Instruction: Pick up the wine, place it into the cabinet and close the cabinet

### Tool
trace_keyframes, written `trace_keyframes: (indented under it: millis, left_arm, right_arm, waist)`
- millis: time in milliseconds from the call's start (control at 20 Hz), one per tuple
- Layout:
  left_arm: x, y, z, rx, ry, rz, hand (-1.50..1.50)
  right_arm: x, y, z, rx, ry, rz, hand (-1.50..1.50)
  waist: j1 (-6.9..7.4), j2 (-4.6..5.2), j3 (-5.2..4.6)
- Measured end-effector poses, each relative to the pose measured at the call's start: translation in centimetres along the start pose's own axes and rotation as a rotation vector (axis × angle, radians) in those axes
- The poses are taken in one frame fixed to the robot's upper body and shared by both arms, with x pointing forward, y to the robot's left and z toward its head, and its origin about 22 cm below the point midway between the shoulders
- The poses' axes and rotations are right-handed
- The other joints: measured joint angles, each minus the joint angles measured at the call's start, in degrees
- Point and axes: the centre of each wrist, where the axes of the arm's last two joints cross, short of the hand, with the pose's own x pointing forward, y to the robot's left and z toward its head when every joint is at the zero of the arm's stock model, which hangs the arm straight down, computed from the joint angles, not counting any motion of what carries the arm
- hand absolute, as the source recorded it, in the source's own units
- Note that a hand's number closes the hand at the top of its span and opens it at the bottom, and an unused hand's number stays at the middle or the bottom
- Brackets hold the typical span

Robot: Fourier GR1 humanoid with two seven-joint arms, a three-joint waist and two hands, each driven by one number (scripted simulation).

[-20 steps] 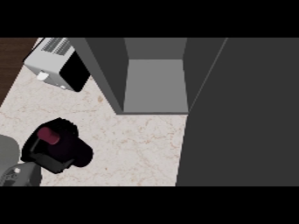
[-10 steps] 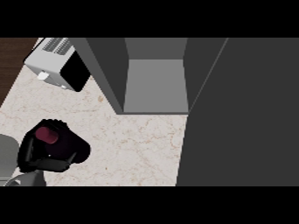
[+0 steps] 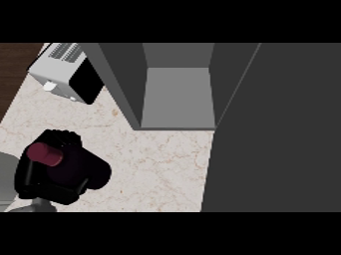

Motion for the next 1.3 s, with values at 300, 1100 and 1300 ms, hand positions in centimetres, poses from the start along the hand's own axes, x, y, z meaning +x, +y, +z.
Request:
trace_keyframes:
  millis: [300,1100,1300]
  left_arm:
    - [3.3,-4.6,-1.7,-0.039,0.018,-0.009,1.50]
    - [8.5,-16.3,-6.5,-0.121,0.039,0.090,1.50]
    - [8.5,-18.8,-8.0,-0.110,0.038,0.085,1.50]
  right_arm:
    - [0.0,0.2,-0.2,0.004,-0.006,-0.008,-1.50]
    - [-0.1,-0.7,0.0,-0.012,-0.015,0.013,-1.50]
    - [0.0,-0.8,-0.3,-0.005,-0.020,0.015,-1.50]
  waist:
    - [-0.12,0.08,-0.02]
    - [-0.58,0.16,-0.02]
    - [-0.73,0.21,-0.03]
